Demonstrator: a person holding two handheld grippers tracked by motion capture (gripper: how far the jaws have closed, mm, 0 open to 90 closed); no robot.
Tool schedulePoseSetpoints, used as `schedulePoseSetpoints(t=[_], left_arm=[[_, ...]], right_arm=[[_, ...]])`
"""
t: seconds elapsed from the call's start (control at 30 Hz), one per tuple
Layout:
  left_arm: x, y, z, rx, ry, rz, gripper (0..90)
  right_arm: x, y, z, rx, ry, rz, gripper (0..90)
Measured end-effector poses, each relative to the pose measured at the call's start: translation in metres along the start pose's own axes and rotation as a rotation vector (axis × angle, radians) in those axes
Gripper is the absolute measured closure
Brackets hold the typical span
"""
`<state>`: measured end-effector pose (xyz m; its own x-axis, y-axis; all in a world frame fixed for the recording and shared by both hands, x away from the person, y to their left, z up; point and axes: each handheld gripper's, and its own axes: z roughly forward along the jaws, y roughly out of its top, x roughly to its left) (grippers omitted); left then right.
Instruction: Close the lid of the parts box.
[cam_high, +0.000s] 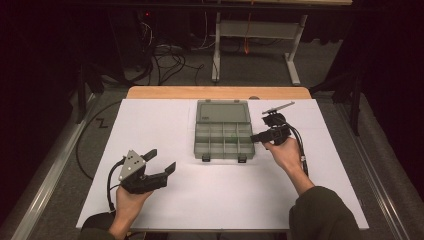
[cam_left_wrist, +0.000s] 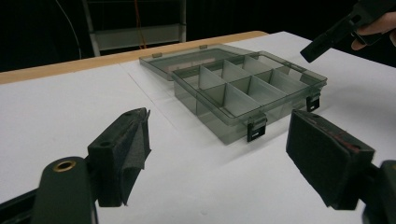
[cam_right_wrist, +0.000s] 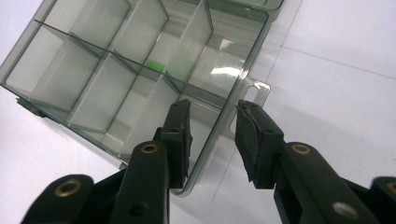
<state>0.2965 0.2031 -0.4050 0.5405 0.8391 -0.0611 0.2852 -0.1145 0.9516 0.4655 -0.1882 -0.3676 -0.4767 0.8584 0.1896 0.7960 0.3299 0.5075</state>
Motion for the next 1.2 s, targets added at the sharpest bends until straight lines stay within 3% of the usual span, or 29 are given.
schedulePoseSetpoints(t=[0.2,0.5,0.77,1.2], left_arm=[[0.000,0.000,0.000,0.000,0.004,0.000,21.9],[0.000,0.000,-0.001,0.000,0.005,0.003,21.9],[0.000,0.000,-0.001,-0.002,0.006,0.004,21.8],[-0.001,0.000,-0.001,0.001,0.008,0.008,21.9]], right_arm=[[0.002,0.002,0.006,0.015,-0.005,0.008,69.8],[0.000,0.008,0.018,0.033,-0.004,0.057,70.0],[0.000,0.014,0.021,0.055,-0.042,0.069,66.9],[0.002,0.019,0.026,0.080,-0.055,0.089,64.6]])
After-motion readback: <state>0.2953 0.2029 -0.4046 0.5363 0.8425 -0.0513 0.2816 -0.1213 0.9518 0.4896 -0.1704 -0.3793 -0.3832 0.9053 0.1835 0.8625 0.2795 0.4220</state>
